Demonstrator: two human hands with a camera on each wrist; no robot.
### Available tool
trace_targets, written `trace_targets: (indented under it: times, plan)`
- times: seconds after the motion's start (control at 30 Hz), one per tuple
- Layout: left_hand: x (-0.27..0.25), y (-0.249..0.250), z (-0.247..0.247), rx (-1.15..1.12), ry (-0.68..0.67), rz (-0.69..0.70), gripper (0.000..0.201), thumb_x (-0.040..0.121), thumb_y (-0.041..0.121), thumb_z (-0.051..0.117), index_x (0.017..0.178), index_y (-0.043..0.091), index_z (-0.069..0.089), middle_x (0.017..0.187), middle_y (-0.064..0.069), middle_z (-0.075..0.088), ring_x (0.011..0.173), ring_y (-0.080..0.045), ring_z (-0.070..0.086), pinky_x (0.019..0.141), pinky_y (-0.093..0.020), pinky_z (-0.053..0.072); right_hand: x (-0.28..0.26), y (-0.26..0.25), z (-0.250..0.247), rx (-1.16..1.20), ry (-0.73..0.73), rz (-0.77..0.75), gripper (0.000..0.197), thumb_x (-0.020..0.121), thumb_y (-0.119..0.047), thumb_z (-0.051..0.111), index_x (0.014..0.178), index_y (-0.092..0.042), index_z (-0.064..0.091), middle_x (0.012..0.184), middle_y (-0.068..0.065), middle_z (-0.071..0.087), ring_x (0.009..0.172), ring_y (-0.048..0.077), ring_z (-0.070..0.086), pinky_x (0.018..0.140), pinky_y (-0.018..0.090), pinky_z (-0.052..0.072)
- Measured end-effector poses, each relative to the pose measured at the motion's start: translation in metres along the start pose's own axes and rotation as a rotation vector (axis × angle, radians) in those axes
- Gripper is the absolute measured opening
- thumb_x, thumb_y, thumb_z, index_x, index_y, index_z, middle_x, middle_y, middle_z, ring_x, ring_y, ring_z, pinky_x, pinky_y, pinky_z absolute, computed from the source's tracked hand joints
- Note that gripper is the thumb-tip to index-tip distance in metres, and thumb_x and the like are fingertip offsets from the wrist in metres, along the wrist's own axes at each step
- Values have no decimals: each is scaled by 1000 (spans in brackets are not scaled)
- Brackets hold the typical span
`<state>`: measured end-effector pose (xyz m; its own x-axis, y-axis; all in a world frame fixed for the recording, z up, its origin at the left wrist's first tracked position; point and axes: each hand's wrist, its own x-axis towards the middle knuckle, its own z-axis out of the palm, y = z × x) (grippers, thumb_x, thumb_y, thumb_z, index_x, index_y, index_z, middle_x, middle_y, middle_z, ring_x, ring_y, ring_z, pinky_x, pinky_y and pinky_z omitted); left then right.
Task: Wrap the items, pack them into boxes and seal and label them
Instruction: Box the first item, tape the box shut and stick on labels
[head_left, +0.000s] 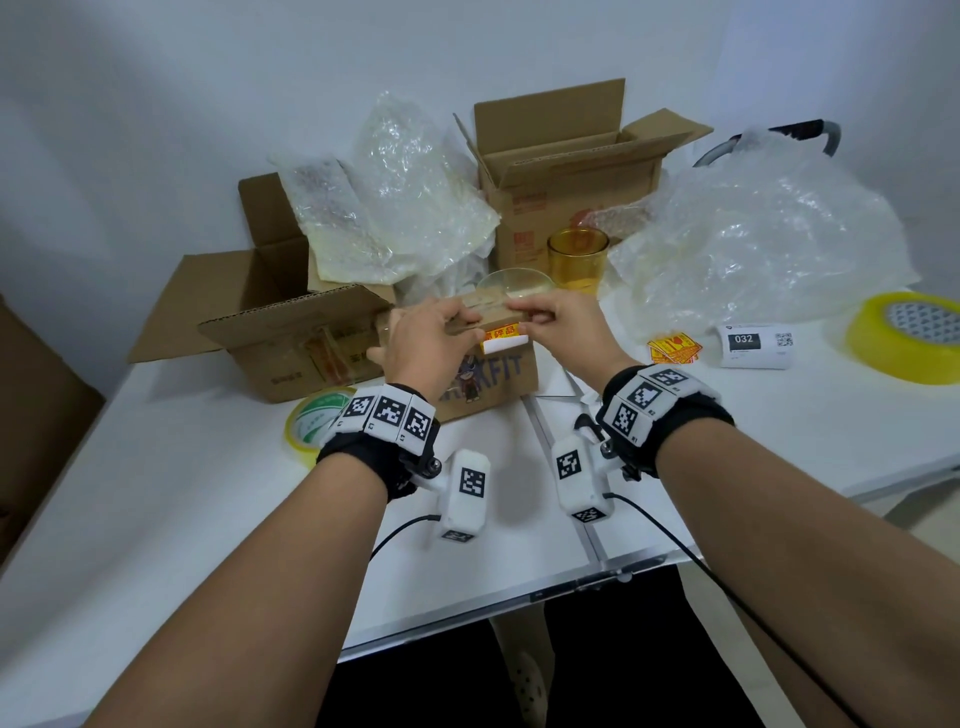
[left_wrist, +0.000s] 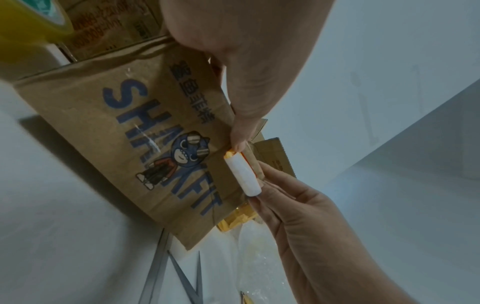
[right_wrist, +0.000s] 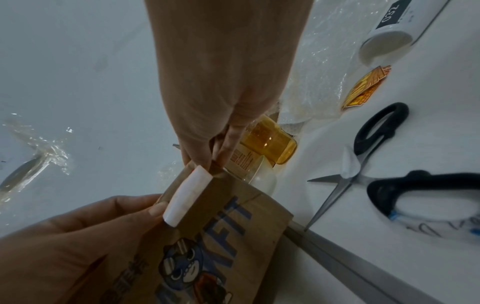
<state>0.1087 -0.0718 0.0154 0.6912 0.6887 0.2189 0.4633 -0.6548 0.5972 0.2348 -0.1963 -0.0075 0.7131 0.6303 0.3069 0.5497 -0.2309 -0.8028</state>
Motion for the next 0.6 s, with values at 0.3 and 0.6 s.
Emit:
trace_targets:
  times: [0.3,0.6]
  plan:
    - [9,6,-17,-1,-81,-61,20,82,54,70,99,45,70,107,15,67,112,-16,51,92,-43,34,-3,-12,-5,-46,18,-34,30,88,-9,65,117,-17,70,82,-9,52,66,5,53,78,22,51]
    - [28,1,-15,-30,-141,-30,25,86,50,67,108,40,70,106,11,70,105,-13,59,98,-44,43,5,-5,4,100,-13,-11,43,87,-7,69,127,-20,62,113,9,55,82,9,55,82,27,52]
